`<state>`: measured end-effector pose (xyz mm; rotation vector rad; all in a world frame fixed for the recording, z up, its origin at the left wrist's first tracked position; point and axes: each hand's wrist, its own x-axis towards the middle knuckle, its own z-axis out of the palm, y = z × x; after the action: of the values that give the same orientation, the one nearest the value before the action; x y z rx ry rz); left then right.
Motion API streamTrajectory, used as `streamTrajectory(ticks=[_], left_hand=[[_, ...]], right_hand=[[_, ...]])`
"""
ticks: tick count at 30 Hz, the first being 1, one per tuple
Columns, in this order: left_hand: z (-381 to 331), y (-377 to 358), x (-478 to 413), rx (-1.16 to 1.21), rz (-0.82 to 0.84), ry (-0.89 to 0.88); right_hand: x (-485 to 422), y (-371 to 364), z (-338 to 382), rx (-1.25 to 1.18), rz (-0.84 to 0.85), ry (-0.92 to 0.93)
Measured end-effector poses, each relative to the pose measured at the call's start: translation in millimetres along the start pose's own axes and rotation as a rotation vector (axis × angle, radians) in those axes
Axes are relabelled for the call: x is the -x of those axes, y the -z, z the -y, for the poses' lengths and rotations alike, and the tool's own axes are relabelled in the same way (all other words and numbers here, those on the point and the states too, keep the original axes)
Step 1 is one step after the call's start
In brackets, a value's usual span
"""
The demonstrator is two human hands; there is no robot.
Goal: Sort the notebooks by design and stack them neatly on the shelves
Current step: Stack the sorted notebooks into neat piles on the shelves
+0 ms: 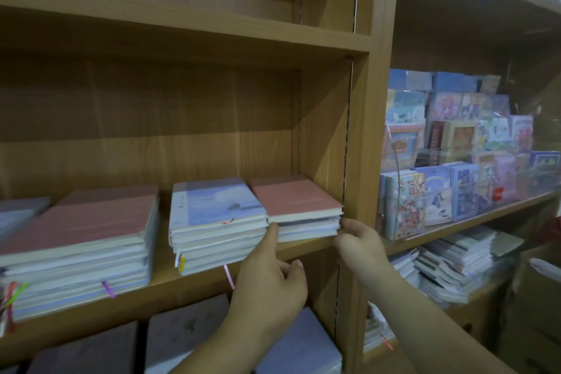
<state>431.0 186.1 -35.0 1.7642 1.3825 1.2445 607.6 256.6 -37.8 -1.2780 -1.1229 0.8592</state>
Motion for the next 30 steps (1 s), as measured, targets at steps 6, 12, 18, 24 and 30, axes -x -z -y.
streamTrajectory(ticks=[6, 12, 18, 24, 30], left_hand=[[18.5, -6.1, 2.5, -0.104, 0.082, -0.032], [33.7, -4.8, 2.7, -0.068, 0.022, -0.12], [39.5, -5.6, -1.1, -0.016, -0.028, -0.127], [43.1, -9.2, 2.7, 0.039, -0.084, -0.116], [42.9, -1.1, 3.5, 0.094, -0.135, -0.103]], right_hand=[[0.9, 3.4, -4.2, 0.133, 0.098, 0.059], [-2.7, -0.8, -4.2, -0.394, 0.001, -0.199], [0.1, -5.9, 0.6, -0.286, -0.075, -0.138], [7.8, -11.5, -3.5, -0.409, -0.133, -0.136], [6.9, 10.1, -1.6, -0.434, -0.201, -0.146]])
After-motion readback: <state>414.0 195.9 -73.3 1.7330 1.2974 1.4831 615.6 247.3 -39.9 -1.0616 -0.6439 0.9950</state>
